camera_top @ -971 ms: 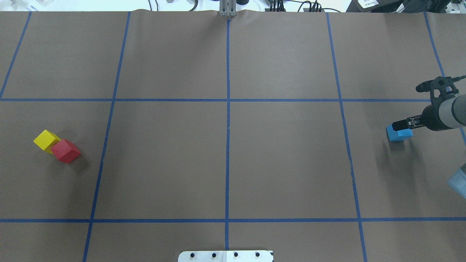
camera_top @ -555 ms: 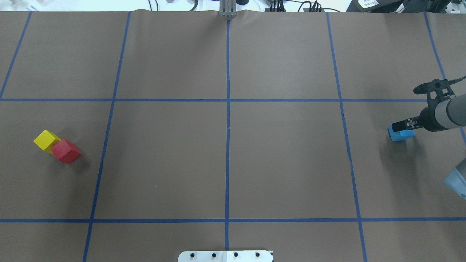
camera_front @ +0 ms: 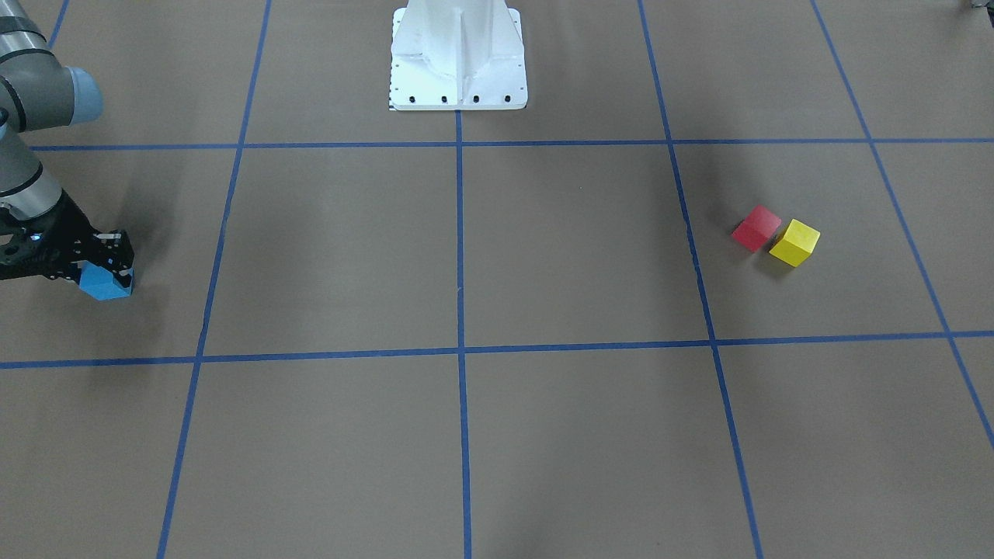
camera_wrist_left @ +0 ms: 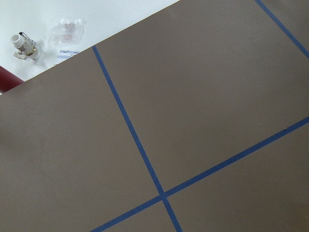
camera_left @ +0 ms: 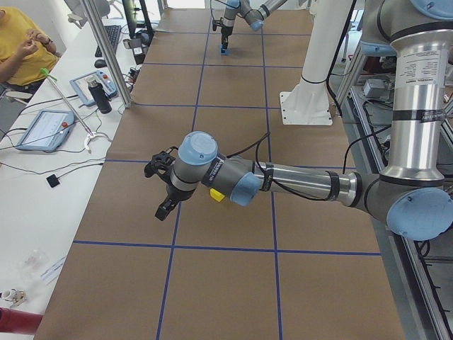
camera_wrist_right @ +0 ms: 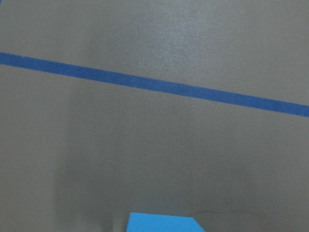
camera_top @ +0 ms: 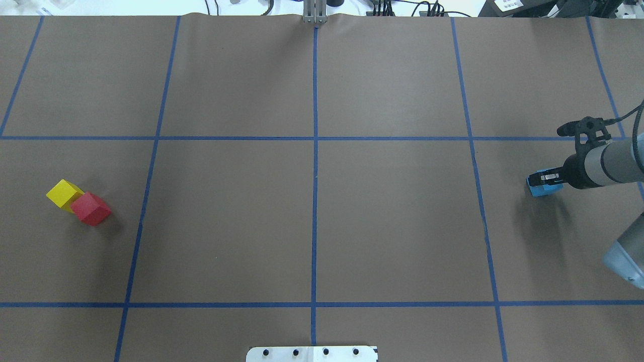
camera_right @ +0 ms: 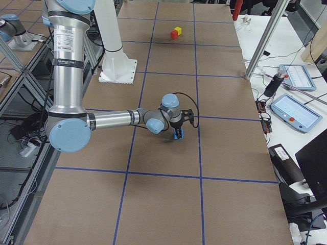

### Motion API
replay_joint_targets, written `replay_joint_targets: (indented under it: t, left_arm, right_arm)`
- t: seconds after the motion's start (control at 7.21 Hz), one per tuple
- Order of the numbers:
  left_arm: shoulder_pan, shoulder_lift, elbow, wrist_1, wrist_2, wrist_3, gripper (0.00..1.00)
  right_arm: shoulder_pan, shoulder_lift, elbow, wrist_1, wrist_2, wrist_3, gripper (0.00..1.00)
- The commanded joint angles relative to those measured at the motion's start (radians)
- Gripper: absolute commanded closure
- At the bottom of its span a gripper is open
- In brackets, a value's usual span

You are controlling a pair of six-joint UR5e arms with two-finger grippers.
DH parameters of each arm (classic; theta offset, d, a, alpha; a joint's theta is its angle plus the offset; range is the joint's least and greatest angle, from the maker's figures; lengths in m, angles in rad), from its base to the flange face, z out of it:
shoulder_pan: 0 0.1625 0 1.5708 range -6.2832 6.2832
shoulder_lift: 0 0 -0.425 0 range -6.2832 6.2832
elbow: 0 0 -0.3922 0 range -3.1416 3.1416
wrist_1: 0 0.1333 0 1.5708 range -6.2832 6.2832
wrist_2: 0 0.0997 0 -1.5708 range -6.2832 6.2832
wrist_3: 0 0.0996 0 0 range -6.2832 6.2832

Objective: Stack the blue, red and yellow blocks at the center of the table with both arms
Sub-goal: 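Carry the blue block with the right gripper to the table center and release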

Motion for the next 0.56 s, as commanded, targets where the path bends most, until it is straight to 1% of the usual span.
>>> replay_joint_targets:
  t: [0.0, 0.14, 0.28, 0.42]
  left_arm:
    - [-0.001, 0.000, 0.001, 0.000, 0.000, 0.000, 0.00]
    - [-0.001, 0.000, 0.001, 0.001, -0.002, 0.000, 0.00]
    - [-0.001, 0.000, 0.002, 0.002, -0.002, 0.000, 0.00]
    - [-0.001, 0.000, 0.007, 0.002, -0.002, 0.000, 0.00]
  right_arm:
    - [-0.015, 0.051, 0.029, -0.003, -0.004, 0.003, 1.00]
    - [-0.016, 0.144, 0.028, -0.085, -0.001, 0.010, 1.00]
    - [-0.028, 0.295, 0.025, -0.268, -0.004, 0.016, 1.00]
    - [-0.083, 0.435, 0.013, -0.439, -0.041, 0.039, 1.00]
